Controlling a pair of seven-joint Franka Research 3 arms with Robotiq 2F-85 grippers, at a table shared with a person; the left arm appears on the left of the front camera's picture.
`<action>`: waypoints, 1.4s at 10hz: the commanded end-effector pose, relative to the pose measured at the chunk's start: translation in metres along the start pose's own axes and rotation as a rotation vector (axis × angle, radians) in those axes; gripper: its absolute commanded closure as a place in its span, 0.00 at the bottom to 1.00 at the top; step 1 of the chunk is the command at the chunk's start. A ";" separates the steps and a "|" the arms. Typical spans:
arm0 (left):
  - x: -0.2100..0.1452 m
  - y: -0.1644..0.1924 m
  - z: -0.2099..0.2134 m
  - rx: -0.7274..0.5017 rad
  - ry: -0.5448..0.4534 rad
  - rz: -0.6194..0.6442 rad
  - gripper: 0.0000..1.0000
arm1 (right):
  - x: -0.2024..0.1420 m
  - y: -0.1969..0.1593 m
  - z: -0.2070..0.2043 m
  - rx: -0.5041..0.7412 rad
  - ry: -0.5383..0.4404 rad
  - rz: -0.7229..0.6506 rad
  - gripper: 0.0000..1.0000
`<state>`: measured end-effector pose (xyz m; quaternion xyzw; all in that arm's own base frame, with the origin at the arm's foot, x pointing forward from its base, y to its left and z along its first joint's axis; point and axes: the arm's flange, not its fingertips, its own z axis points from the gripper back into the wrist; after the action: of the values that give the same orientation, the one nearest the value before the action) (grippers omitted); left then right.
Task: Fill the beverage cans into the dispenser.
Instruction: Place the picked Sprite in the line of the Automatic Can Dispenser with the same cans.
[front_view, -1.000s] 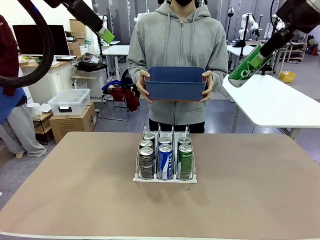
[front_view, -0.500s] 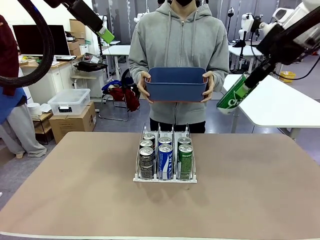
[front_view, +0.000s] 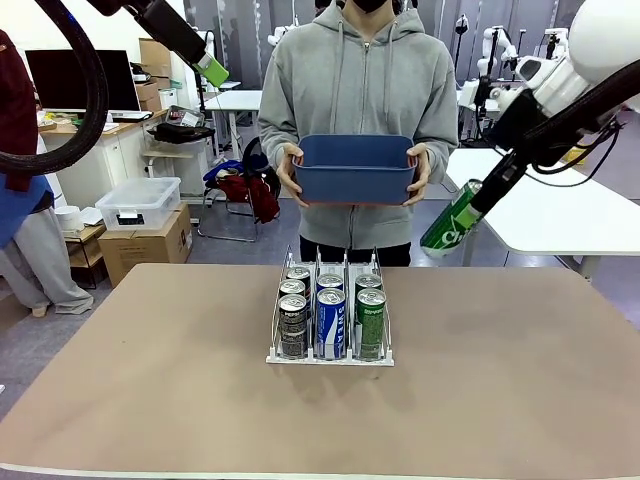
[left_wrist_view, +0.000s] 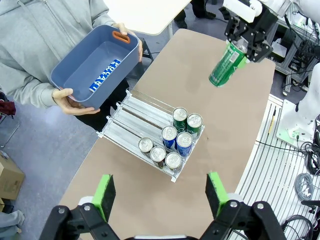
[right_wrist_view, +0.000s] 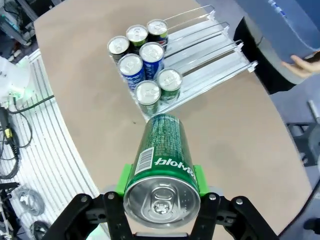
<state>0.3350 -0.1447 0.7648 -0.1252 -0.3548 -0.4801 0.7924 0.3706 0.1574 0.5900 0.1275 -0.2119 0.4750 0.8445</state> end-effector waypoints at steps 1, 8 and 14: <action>-0.002 0.002 0.000 -0.004 0.000 0.005 0.04 | 0.002 -0.003 0.010 -0.036 -0.018 0.022 0.57; -0.002 0.002 0.000 -0.004 0.000 0.005 0.04 | 0.001 -0.002 0.007 -0.020 -0.003 0.010 0.42; -0.002 0.002 0.000 -0.004 0.000 0.005 0.04 | 0.000 0.069 -0.029 -0.066 0.073 -0.307 0.42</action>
<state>0.3352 -0.1448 0.7647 -0.1252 -0.3546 -0.4801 0.7925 0.3265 0.2033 0.5647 0.1170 -0.1697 0.3568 0.9112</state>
